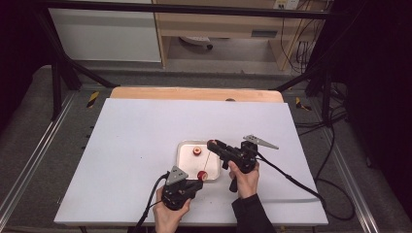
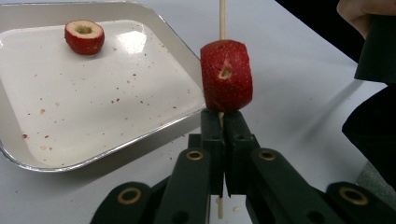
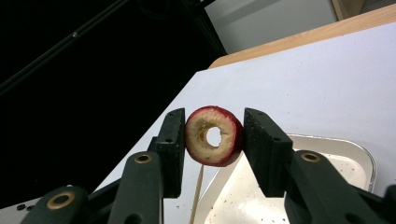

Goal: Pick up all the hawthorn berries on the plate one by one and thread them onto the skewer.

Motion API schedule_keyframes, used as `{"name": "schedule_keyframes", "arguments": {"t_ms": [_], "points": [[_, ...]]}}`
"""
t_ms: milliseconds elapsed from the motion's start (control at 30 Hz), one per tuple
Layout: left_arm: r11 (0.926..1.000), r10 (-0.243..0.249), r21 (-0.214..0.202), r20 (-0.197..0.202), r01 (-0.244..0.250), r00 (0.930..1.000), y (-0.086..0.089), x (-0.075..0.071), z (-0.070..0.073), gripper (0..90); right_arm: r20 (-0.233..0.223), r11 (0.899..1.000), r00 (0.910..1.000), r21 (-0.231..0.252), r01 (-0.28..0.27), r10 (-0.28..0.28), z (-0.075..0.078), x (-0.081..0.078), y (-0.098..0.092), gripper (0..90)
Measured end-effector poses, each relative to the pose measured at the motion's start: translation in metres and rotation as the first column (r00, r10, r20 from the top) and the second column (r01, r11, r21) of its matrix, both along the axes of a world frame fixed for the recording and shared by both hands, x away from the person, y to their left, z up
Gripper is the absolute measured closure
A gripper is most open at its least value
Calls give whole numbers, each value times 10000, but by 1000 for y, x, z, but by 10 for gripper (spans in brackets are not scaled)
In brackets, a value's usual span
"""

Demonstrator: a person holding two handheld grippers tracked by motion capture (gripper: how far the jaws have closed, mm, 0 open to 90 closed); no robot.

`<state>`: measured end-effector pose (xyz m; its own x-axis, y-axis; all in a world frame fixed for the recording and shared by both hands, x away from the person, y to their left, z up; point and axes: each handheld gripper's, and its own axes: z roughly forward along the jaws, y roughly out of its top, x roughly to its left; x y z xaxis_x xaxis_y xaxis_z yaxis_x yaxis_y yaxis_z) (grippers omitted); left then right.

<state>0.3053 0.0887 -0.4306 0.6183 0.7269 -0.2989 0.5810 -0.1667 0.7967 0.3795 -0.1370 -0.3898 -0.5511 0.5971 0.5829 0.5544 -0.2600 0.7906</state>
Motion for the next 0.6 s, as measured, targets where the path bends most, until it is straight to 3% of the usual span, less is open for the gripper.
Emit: {"name": "schedule_keyframes", "arguments": {"t_ms": [267, 600], "points": [[9998, 11, -179, -130, -14, 9999, 0, 1, 0, 884, -115, 9999, 9999, -64, -113, 112, -3, 0, 2, 607], [9976, -127, -682, -635, 83, 9979, -1, 3, 0, 885, 332, 9978, 9988, -574, -331, 351, -4, -4, 1, 608]]}}
